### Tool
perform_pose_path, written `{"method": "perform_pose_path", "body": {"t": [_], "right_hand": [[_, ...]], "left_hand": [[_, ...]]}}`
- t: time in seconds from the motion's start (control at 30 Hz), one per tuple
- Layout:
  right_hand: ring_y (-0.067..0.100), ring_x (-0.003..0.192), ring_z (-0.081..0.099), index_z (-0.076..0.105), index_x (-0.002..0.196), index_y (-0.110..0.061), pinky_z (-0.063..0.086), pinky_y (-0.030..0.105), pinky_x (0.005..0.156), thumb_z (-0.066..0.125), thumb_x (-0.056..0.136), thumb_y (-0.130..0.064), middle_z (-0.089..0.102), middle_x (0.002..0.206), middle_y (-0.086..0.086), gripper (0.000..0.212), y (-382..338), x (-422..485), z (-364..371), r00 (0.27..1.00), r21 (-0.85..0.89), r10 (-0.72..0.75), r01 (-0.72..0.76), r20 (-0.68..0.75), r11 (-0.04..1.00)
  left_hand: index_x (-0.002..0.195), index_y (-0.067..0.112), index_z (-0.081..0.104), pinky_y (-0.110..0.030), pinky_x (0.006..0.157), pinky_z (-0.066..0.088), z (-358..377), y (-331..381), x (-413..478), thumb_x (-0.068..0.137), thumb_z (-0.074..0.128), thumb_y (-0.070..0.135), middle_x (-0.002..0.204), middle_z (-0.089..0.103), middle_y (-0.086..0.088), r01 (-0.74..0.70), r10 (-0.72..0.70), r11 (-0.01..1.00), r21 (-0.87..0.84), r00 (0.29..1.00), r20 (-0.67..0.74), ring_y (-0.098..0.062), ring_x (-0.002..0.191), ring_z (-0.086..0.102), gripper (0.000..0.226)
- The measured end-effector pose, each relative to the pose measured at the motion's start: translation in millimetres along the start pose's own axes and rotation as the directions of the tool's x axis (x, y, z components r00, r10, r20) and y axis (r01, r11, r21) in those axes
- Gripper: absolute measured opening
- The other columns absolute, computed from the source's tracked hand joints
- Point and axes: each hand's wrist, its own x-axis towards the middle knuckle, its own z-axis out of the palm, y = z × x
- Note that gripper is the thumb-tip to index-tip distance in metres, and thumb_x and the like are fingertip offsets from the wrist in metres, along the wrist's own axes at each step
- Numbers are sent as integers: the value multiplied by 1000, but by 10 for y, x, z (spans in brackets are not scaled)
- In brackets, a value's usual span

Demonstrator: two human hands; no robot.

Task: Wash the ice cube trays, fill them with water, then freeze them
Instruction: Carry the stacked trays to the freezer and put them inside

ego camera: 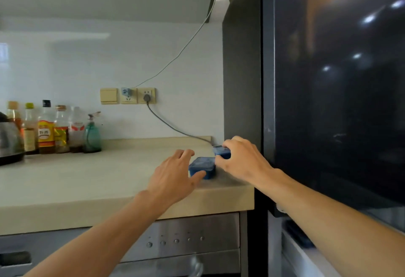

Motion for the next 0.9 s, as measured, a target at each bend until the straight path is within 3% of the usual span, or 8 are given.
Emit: {"method": "perform_pose_path", "body": {"t": [0.17,0.27,0.33,0.4,0.5,0.6,0.7,0.9], "right_hand": [[17,85,58,69,99,-21,52,35,75,46,75,-61,58,100,-4,52,210,-286,-274,999,65,16,-13,-47,998],[15,89,60,70,108,-19,54,33,79,51,78,-56,60,105,-7,51,292,-452,-404,998,105,-4,11,-69,994],[13,89,61,71,108,-19,56,33,79,53,77,-54,61,105,-9,50,323,-557,-483,996,143,-26,38,-86,989],[11,89,61,72,109,-20,57,32,77,52,75,-56,61,104,-11,53,345,-666,-551,994,173,-50,66,-100,983],[9,89,62,71,112,-19,57,29,75,52,76,-57,61,103,-12,56,372,-812,-632,991,186,-69,90,-117,978],[7,88,62,72,112,-18,56,25,72,53,78,-56,61,102,-13,55,419,-978,-727,988,180,-78,102,-134,978],[5,88,62,71,111,-19,54,20,70,56,80,-53,62,102,-14,49,499,-1211,-835,987,169,-56,81,-149,982],[12,77,62,73,102,-14,54,34,66,65,83,-34,63,94,-10,29,834,-1749,-1072,987,55,-14,23,-159,998]], "left_hand": [[144,32,46,-38,97,49,129,90,258,84,62,68,143,51,5,-5,4,1000,6,988,154,-23,122,57,71],[139,33,54,-36,94,49,168,126,328,85,65,63,136,60,4,8,-4,1000,-24,985,174,-23,118,59,62],[125,35,64,-33,82,51,166,167,338,89,66,54,124,68,3,6,4,999,-53,983,185,-23,106,63,42],[97,36,67,-29,63,43,166,220,315,92,64,46,103,72,4,-10,20,998,-69,987,159,-21,88,63,11],[76,38,58,-28,55,38,135,342,222,96,59,39,78,63,11,-36,48,989,-143,995,88,-18,72,58,19],[90,31,67,-33,62,44,63,547,97,97,59,38,85,66,9,-128,127,972,-197,992,-18,-20,74,58,12],[119,26,71,-34,73,52,8,837,-72,98,61,38,108,72,6,-226,198,940,-255,971,-131,-17,86,63,27],[133,25,66,-37,98,54,-8,1438,-410,95,66,41,137,65,4,-408,347,880,-244,902,-257,-20,121,62,41]]}}
